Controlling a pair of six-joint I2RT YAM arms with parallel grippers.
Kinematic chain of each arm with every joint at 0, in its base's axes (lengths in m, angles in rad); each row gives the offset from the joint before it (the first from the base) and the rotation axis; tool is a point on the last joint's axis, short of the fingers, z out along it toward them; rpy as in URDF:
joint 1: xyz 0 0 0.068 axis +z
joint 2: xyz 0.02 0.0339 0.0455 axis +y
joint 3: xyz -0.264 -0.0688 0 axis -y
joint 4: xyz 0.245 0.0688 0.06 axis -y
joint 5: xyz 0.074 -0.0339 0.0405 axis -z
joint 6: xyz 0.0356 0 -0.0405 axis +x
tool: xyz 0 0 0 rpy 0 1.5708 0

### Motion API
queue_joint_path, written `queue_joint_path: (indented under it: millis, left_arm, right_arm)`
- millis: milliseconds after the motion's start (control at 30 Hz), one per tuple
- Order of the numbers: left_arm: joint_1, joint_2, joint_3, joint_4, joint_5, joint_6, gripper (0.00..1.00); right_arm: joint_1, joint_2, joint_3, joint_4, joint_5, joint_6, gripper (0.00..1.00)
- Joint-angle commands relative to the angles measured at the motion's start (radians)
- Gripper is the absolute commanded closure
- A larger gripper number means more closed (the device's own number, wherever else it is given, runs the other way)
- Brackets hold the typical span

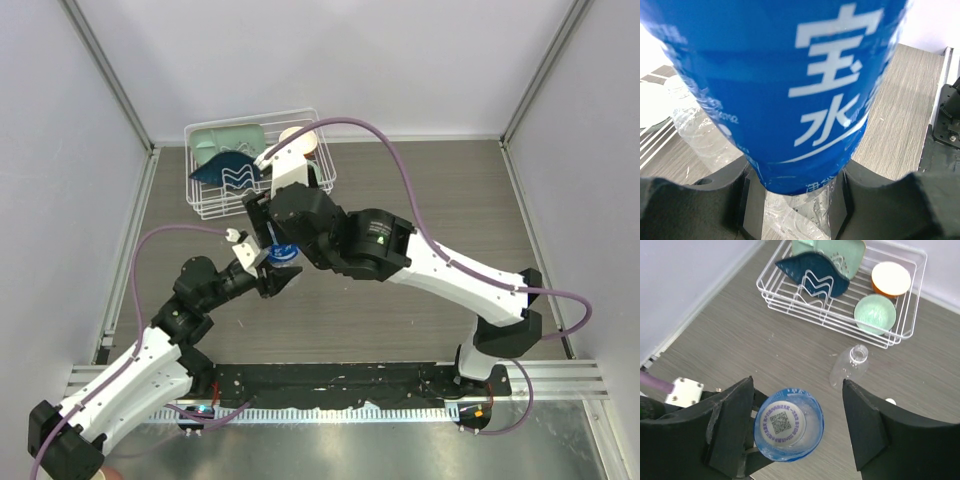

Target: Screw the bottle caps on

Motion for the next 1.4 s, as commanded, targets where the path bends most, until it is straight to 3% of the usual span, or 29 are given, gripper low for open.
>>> queue_joint_path:
  millis: [0, 100, 233, 267, 333, 367, 433, 600, 833, 1000, 1133, 1367]
  left_arm:
    - [0.006, -0.016, -0.015, 0.064, 0.051, 0.017, 1.0]
    - [0.006, -0.019, -0.022, 0.053, 0.08, 0.014, 1.0]
    - [0.011, -0.022, -0.022, 0.056, 0.152, -0.021, 1.0]
    - [0.017, -0.024, -0.022, 0.058, 0.19, -0.036, 1.0]
    - [0.023, -0.031, -0.027, 0.079, 0.373, -0.036, 1.0]
    - [0.025, -0.031, -0.027, 0.09, 0.447, -0.036, 1.0]
    - [0.025, -0.025, -0.006, 0.091, 0.611, -0.062, 1.0]
    - [0.025, -0.005, 0.042, 0.033, 0.797, -0.063, 1.0]
    - [0.021, 0.024, 0.09, 0.016, 0.877, -0.079, 1.0]
    - [0.015, 0.032, 0.099, 0.016, 0.877, -0.093, 1.0]
    - [0.014, 0.036, 0.094, 0.025, 0.873, -0.093, 1.0]
    - [0.009, 0.03, 0.087, 0.047, 0.867, -0.101, 1.0]
  right_arm:
    - [0.005, -0.051, 0.116, -0.034, -0.055, -0.062, 0.22]
    - [0.001, -0.09, 0.115, -0.031, -0.182, -0.113, 0.16]
    - [-0.063, -0.194, 0.075, -0.036, -0.513, -0.187, 0.12]
    - [-0.094, -0.212, 0.036, -0.031, -0.726, -0.208, 0.12]
    - [-0.195, -0.26, -0.015, 0.002, -0.928, -0.263, 0.13]
    - [-0.226, -0.312, -0.079, 0.028, -1.108, -0.286, 0.13]
    - [-0.31, -0.353, -0.127, 0.077, -1.249, -0.338, 0.12]
    - [-0.396, -0.387, -0.163, 0.161, -1.53, -0.342, 0.12]
    - [-0.395, -0.341, -0.258, 0.349, -1.713, -0.273, 0.22]
    - [-0.395, -0.346, -0.344, 0.475, -1.764, -0.208, 0.28]
    - [-0.395, -0.358, -0.394, 0.614, -1.796, -0.141, 0.29]
    - [-0.389, -0.306, -0.413, 0.681, -1.827, -0.088, 0.31]
